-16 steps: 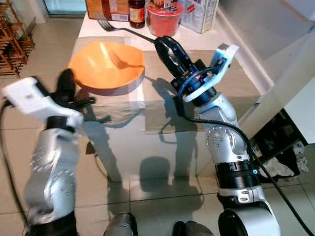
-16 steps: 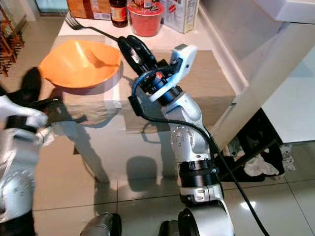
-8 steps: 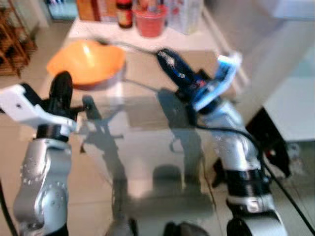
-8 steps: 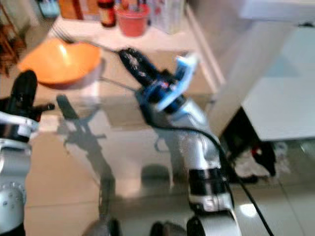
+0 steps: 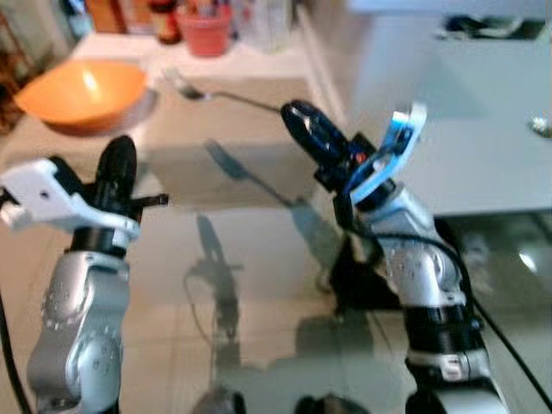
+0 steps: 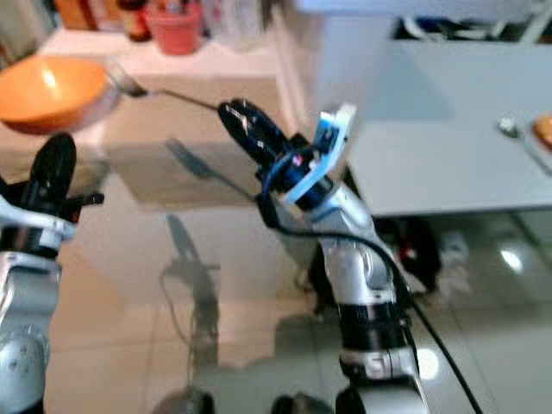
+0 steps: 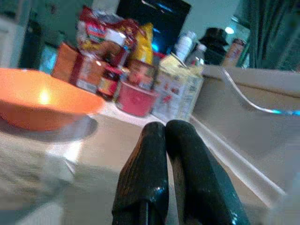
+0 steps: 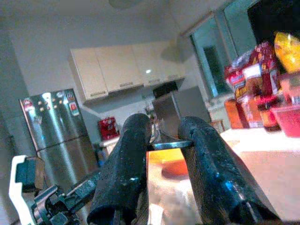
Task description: Setting the table
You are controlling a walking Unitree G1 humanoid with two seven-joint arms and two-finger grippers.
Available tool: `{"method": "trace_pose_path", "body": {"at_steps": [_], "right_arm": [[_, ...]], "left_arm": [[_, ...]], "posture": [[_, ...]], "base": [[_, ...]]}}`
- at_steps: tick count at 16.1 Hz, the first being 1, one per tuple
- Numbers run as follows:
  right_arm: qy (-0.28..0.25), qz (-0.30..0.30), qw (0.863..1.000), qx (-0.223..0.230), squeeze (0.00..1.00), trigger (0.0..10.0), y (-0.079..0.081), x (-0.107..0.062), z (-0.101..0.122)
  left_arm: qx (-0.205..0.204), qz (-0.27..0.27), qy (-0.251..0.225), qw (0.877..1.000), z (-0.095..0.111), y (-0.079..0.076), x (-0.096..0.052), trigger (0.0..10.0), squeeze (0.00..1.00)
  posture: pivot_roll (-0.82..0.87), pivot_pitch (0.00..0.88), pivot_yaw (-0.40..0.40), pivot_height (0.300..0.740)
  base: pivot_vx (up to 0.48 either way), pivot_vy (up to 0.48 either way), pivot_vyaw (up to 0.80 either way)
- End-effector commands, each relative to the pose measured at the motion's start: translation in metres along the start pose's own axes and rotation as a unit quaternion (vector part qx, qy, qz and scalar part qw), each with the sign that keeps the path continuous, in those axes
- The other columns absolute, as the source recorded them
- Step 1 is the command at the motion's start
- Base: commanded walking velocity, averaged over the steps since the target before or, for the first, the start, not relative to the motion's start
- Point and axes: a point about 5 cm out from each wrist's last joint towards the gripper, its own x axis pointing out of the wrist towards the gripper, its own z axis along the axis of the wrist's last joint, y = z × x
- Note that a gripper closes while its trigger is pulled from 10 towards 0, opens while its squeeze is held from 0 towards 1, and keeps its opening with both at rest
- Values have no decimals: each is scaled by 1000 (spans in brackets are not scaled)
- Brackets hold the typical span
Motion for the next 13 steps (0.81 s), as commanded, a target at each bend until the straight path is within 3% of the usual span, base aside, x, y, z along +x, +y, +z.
{"method": "trace_pose_path", "body": {"at_steps": [1,13], "right_arm": [[-4,2,1000,-4,0,10000,2,3,2],[-4,-118,991,-60,0,10000,-27,-17,6]], "left_arm": [[2,-4,12,1000,-7,-2,-1,10000,0],[-6,-22,43,999,-29,-12,-1,10000,0]], "posture": [[15,112,5,740],[-5,112,13,740]], "base": [[0,-480,0],[0,-477,0]]}}
